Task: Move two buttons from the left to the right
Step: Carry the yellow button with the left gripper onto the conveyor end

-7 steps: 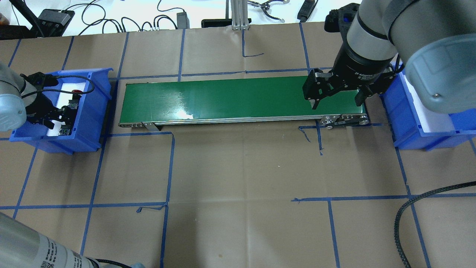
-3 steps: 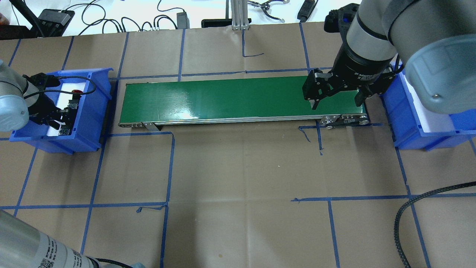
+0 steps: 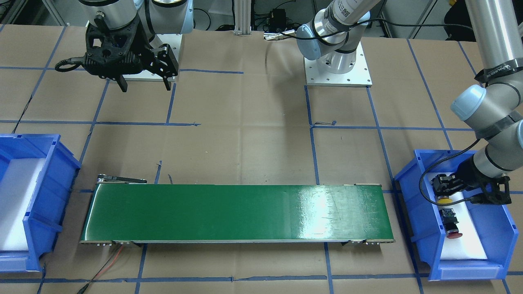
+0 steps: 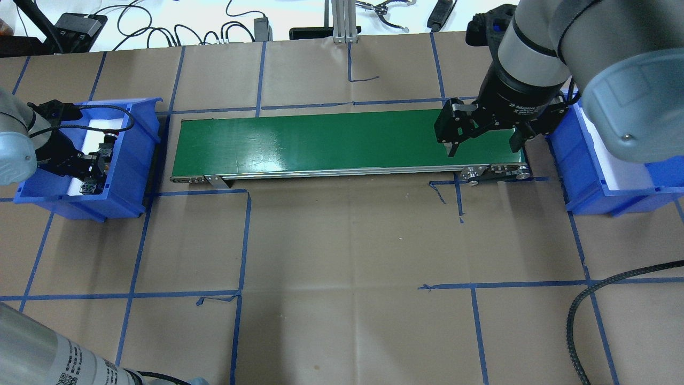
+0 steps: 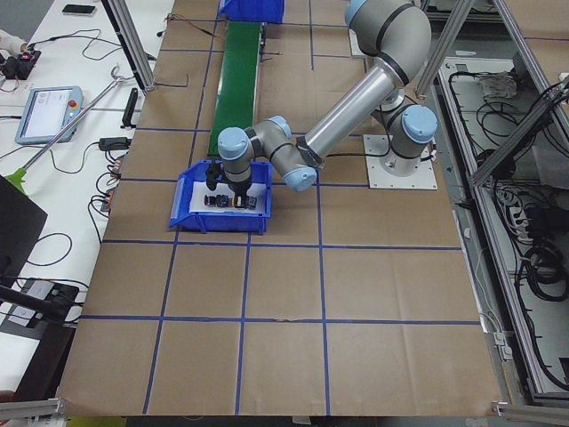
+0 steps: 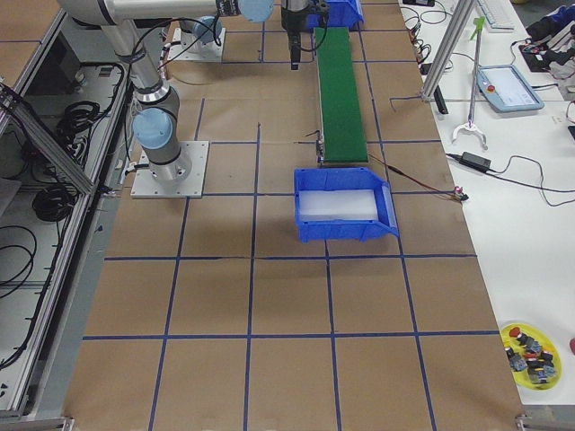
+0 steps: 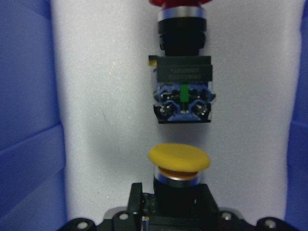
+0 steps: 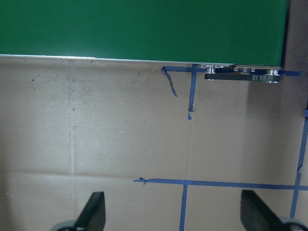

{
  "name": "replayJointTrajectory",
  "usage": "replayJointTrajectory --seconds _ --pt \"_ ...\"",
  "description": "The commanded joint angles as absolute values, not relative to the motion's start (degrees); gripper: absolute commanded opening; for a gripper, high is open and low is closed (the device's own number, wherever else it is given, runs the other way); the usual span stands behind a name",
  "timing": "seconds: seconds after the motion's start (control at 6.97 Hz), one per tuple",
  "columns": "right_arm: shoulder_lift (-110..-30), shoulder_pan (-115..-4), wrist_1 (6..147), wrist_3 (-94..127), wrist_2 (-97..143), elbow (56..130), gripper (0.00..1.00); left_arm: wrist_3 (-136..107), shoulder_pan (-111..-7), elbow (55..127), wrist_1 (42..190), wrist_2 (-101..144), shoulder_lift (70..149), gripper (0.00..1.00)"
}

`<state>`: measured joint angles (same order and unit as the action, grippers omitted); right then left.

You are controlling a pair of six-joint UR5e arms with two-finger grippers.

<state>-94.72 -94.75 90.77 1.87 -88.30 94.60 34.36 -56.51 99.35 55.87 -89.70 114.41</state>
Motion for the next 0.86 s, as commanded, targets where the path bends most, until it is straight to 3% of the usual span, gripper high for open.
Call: replayJointTrajectory --seconds 0.0,0.29,0.72 --pt "-94.7 -94.7 90.8 1.8 -88.3 94.5 1.00 34.4 -56.5 94.3 64.6 -89.9 111.0 0.10" --pt "-94.7 -94.7 90.7 1.8 -88.3 94.6 1.00 34.2 -56.9 85.9 76.8 -90.1 109.0 0.10" --pt "-94.7 -94.7 90.8 1.8 -88.3 94.6 1.00 30.9 -60.8 84.7 77.3 -89.7 109.1 0.09"
